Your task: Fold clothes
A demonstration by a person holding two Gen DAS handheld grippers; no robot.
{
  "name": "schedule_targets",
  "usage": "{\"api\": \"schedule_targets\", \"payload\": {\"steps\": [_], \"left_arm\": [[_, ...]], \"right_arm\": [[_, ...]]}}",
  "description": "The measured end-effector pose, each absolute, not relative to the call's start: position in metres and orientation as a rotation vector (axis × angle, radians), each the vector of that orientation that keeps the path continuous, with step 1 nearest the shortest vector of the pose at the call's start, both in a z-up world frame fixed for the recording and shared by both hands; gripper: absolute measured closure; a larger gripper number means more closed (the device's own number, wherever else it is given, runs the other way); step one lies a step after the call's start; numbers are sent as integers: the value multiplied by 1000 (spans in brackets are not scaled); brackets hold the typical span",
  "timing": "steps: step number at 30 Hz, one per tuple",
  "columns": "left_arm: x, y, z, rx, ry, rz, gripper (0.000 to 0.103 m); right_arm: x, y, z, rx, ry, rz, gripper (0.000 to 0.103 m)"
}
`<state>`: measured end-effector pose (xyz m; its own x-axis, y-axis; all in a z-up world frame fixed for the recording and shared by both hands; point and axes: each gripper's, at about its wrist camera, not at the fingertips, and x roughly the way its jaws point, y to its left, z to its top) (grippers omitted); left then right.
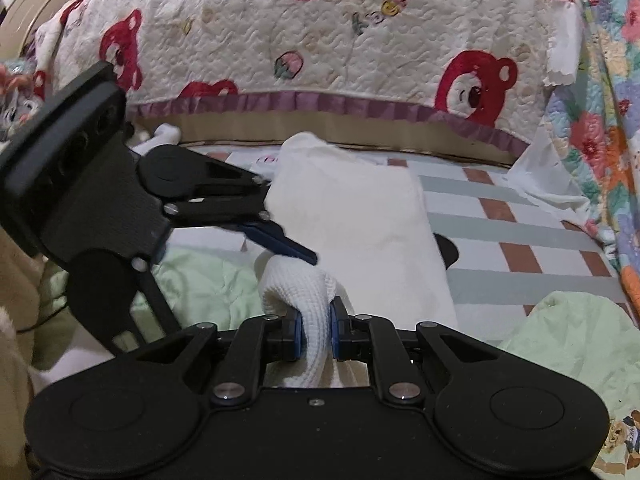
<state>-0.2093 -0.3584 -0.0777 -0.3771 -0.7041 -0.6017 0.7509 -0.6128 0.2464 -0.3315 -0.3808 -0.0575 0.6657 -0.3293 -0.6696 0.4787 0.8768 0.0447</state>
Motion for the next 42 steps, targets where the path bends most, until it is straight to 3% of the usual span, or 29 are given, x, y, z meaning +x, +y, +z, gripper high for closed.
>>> {"api": "schedule_targets", "payload": {"steps": [1,2,3,5,6,7,11,15,23,29,33,38,42], "left_arm": [[-211,-361,-78,842,99,-2051,30],[-211,-365,-78,813,129,-2064,37],[-207,-368,-75,766,195,-2110,67],[-193,-380,-68,637,363,-2112,76],[-186,-386,-65,577,418,-2083,85],[-178,-392,-62,528,468,-2047,85],[-132,-416,-57,378,647,-1839,86],[-75,-425,-74,260,805,-1634,86],[34,-413,-114,33,942,-1242,86],[71,-416,-160,12,1065,-1141,86],[74,-428,-169,23,1050,-1167,86],[58,-447,-147,241,829,-1336,85],[74,-462,-142,220,807,-1397,85]], "right_arm": [[-332,-381,-58,236,704,-431,88],[-333,-380,-58,241,693,-421,88],[-334,-380,-58,246,682,-414,86],[-342,-387,-54,288,609,-488,83],[-349,-395,-50,354,547,-547,71],[-360,-402,-48,439,469,-593,61],[-401,-417,-48,663,230,-741,51],[-400,-411,-62,614,365,-822,49],[-360,-405,-104,657,523,-727,49],[-300,-430,-121,551,667,-677,48],[-276,-445,-128,539,683,-631,48],[-246,-463,-137,526,699,-572,48],[-222,-478,-144,516,712,-525,48]]}}
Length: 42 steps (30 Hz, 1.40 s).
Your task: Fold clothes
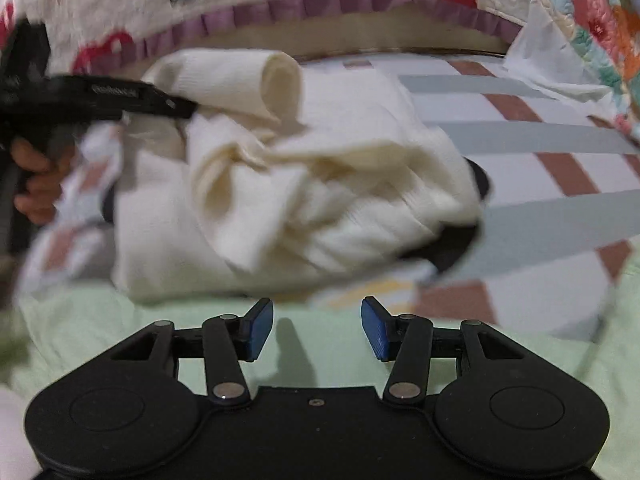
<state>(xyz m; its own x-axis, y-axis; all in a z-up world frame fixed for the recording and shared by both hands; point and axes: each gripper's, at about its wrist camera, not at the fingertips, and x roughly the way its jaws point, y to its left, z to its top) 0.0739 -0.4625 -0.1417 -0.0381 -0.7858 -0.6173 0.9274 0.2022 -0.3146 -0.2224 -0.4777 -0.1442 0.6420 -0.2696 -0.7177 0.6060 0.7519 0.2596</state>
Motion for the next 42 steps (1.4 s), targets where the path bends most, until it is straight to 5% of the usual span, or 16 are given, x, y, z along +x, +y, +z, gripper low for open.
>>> {"api": "schedule_targets", "payload": {"steps": [10,14,17,26,32,37,42], "left_arm": [[111,-446,-180,99,871,-1466,83],[97,-435,-177,150,732,-1453,81],[84,-432,-177,196,683,-1449,82],[106,-426,-179,67,808,-1436,75],[122,-425,-177,-106,905,-1457,75],[120,-428,-173,-43,908,-1445,81],[116,-434,-173,29,935,-1360,81]], "right_arm": [[-164,-529,-160,564,730,-435,48],[-154,-549,-163,576,679,-355,49],[-148,-570,-169,631,679,-354,59],[-154,-625,-140,662,482,-538,58],[-165,-626,-138,581,562,-531,52],[-165,-614,-161,526,688,-475,32],[-169,-600,-177,464,781,-438,32]]}}
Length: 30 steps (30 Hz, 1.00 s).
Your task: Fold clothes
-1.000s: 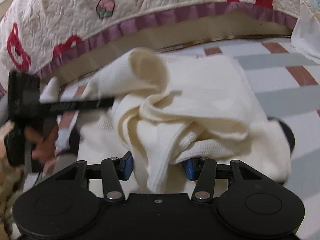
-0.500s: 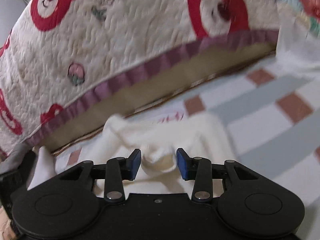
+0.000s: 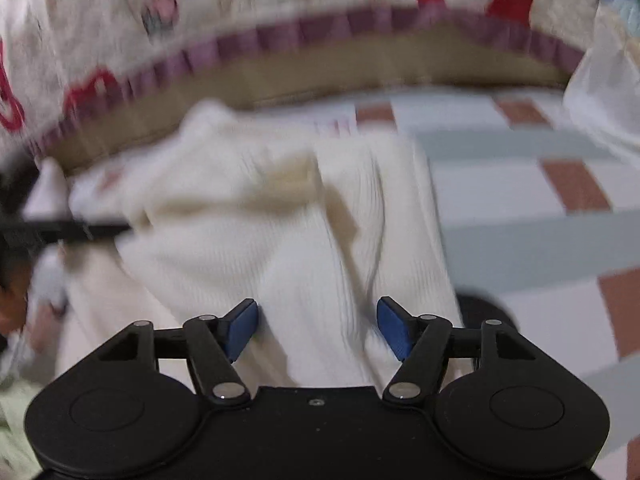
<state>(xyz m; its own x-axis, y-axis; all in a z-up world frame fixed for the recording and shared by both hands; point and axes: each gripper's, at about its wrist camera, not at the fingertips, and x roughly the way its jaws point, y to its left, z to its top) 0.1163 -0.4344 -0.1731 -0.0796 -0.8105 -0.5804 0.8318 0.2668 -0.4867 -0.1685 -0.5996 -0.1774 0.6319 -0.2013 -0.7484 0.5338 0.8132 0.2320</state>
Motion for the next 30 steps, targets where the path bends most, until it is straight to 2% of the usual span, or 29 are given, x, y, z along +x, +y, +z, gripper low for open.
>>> {"api": "schedule_targets", "payload": {"steps": [2,4,7,9,11,13,14,18,20,25,29,30], "left_arm": [[120,-431,-173,-23,957,-1369,81],[122,-429,-174,-32,952,-1382,80],[119,-429,-177,20,932,-1383,81],[116,-429,-179,73,933,-1356,81],[115,-429,-178,85,925,-1352,81],[116,-430,-174,75,912,-1367,79],[117,-431,-172,65,903,-1374,78],[121,-446,-169,12,896,-1354,77],[120,-457,-168,24,890,-1344,74],[122,-471,-170,69,846,-1326,48],[139,-483,-189,28,955,-1321,49],[138,-483,-190,29,956,-1323,55]], "right_arm": [[-171,-594,-182,444,806,-424,42],[-176,-593,-183,444,823,-410,66],[-186,-602,-180,503,831,-381,80],[-183,-608,-177,520,851,-360,80],[-178,-611,-173,508,860,-355,73],[-170,-612,-167,463,836,-370,52],[-165,-614,-164,448,808,-379,47],[-134,-637,-168,464,745,-342,44],[-122,-651,-177,492,752,-376,43],[-121,-666,-191,621,671,-428,39],[-137,-662,-202,711,588,-461,39],[-136,-660,-200,690,602,-470,39]]}}
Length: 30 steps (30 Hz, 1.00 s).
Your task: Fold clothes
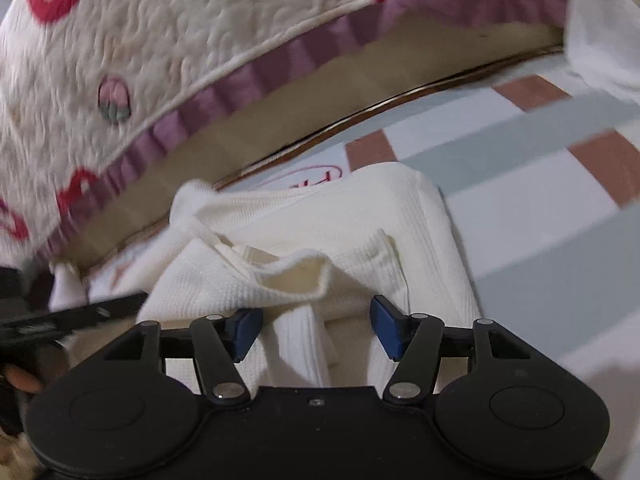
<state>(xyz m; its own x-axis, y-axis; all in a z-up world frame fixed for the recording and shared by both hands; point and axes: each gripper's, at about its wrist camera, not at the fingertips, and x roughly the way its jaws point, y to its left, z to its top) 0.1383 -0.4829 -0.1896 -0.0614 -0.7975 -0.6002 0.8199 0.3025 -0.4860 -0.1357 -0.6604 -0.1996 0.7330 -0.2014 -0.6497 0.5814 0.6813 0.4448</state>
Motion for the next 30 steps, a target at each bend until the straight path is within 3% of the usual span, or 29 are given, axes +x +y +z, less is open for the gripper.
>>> {"api": "schedule_targets", "payload": {"steps": [1,4,10,15,18,21,26,30], "left_arm": [[138,-483,-190,30,957,-1324,74],[130,-480,-183,97,875,-1338,87],[107,-469,-169,151,738,-1284,87],[90,-452,-159,67,641,-1271,87],[90,-447,-154,17,658,-1309,87],[96,-457,-156,46,707,-1302,85],[128,-458,-178,-167,967,-1186,84],[128,-466,-177,-112,942,-1196,84]], "right_arm": [[-135,-659,-198,668,616,-479,38],[-131,-656,-191,603,656,-504,39],[-119,-653,-185,467,738,-576,22],[-113,-654,-187,482,696,-559,22],[-111,-644,-182,414,689,-560,22],[-106,-642,-183,371,734,-510,30],[-114,-658,-180,561,673,-469,29],[-109,-659,-185,547,728,-452,25]]}}
